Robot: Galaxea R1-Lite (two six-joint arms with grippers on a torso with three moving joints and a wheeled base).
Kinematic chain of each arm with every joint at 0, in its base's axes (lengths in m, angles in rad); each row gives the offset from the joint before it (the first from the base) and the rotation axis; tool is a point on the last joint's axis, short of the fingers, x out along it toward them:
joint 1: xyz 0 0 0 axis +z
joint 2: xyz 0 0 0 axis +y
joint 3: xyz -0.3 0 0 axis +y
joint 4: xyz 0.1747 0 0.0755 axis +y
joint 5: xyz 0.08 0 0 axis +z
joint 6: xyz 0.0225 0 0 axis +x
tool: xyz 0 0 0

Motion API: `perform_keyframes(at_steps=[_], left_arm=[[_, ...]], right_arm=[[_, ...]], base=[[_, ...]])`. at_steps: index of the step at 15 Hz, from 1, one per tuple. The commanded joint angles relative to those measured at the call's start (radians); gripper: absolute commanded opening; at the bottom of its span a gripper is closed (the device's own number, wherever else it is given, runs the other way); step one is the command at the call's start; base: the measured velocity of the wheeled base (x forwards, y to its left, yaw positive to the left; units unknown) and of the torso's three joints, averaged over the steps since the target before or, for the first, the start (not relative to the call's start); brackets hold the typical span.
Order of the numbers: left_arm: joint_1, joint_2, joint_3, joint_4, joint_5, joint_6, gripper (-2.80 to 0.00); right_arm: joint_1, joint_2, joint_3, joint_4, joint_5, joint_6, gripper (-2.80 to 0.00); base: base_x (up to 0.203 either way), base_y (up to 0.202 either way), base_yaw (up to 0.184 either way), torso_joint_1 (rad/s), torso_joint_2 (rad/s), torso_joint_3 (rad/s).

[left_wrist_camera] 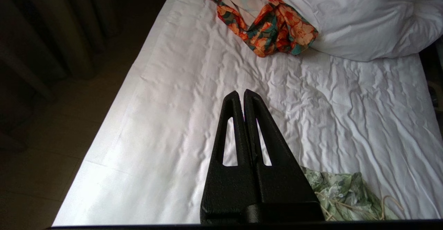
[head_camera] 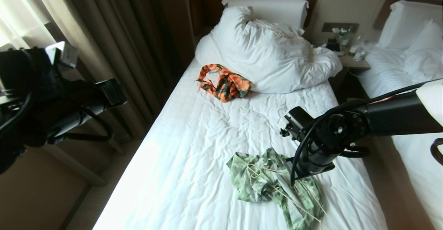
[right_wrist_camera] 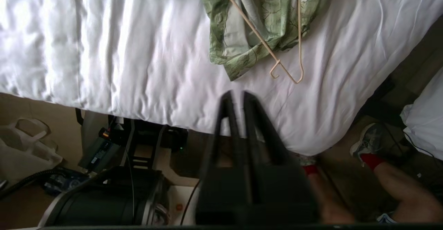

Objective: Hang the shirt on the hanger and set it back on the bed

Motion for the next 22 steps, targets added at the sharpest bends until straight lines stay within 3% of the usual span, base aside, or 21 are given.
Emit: perform_keyframes(at_steps=[1,6,8,11,14,17,20,22], left_arm=[[0.019,-0.167,0.07,-0.001,-0.048,0.0,-2.8],[0.029,-0.585,0.21,0.062,-0.082,0.013,-2.8],[0.031,-0.775,0.229,0.16,-0.045,0.042,-2.8],[0.047,-1.026,0.238,0.338,0.07,0.115,-2.8],[0.15,-1.172,0.259,0.482,0.117,0.153,-2.8],[0.156,-1.275,0.382,0.523,0.113,0.16,-2.8],[0.159,-1.367,0.537,0.527,0.101,0.197,-2.8],[0.159,-1.44,0.638,0.523,0.031,0.223,-2.8]], right_arm=[[0.007,-0.145,0.033,0.006,-0.047,0.056,-2.8],[0.038,-0.617,0.214,0.014,-0.162,0.086,-2.8],[0.032,-0.822,0.286,0.023,-0.222,0.077,-2.8],[-0.061,-1.091,0.342,0.033,-0.271,0.07,-2.8],[-0.264,-1.298,0.365,0.053,-0.29,0.069,-2.8],[-0.321,-1.49,0.397,0.12,-0.278,0.059,-2.8],[-0.379,-1.677,0.511,0.144,-0.233,0.02,-2.8],[-0.482,-1.794,0.619,0.095,-0.205,-0.025,-2.8]], base=[[0.0,0.0,0.0,0.0,0.0,0.0],[0.0,0.0,0.0,0.0,0.0,0.0],[0.0,0.0,0.0,0.0,0.0,0.0],[0.0,0.0,0.0,0.0,0.0,0.0],[0.0,0.0,0.0,0.0,0.0,0.0],[0.0,0.0,0.0,0.0,0.0,0.0],[0.0,0.0,0.0,0.0,0.0,0.0],[0.0,0.0,0.0,0.0,0.0,0.0]])
